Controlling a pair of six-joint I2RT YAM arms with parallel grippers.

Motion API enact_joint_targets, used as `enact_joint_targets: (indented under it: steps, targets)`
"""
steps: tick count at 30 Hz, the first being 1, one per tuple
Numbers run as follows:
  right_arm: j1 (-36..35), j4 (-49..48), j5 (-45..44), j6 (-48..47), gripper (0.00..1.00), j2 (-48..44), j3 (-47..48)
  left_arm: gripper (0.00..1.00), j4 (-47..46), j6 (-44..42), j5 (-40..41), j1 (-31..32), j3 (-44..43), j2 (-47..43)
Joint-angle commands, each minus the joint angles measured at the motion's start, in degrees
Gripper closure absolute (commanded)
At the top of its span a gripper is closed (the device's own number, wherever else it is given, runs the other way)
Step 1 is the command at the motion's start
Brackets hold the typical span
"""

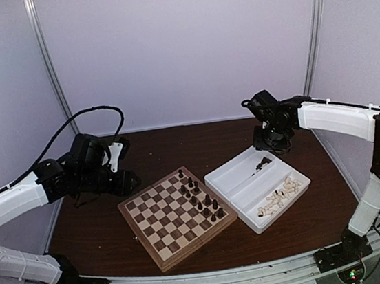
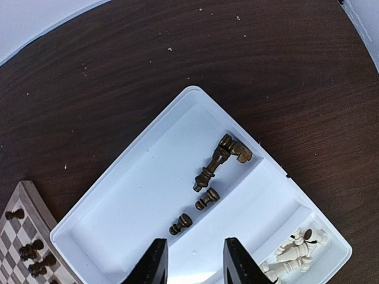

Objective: Set up the chess pieces on the board
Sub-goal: Pick up the chess piece from the storage box.

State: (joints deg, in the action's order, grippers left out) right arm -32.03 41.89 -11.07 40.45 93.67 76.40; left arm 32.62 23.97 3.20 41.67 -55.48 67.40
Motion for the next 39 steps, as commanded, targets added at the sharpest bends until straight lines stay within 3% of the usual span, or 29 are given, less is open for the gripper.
enact_joint_targets:
  steps: [1,12,21,39]
  targets:
    - [0.5,8.9,-3.6,11.7,0.65,6.5,6.8,0.55,-10.2,3.2,-3.1,0.1,6.1,-5.7]
    - [2.6,9.5,-1.4,19.5,0.65,16.9,11.7,0.55,-6.7,3.1,-3.1,0.1,10.2,-11.8]
    - [5.2,5.0,1.3,17.8,0.71,21.4,11.7,0.53,-1.7,-0.1,1.5,0.1,11.1,-16.5]
    - [5.3,10.4,-0.8,17.9,0.66,28.0,18.3,0.53,-2.0,-3.3,5.5,0.1,10.7,-17.8]
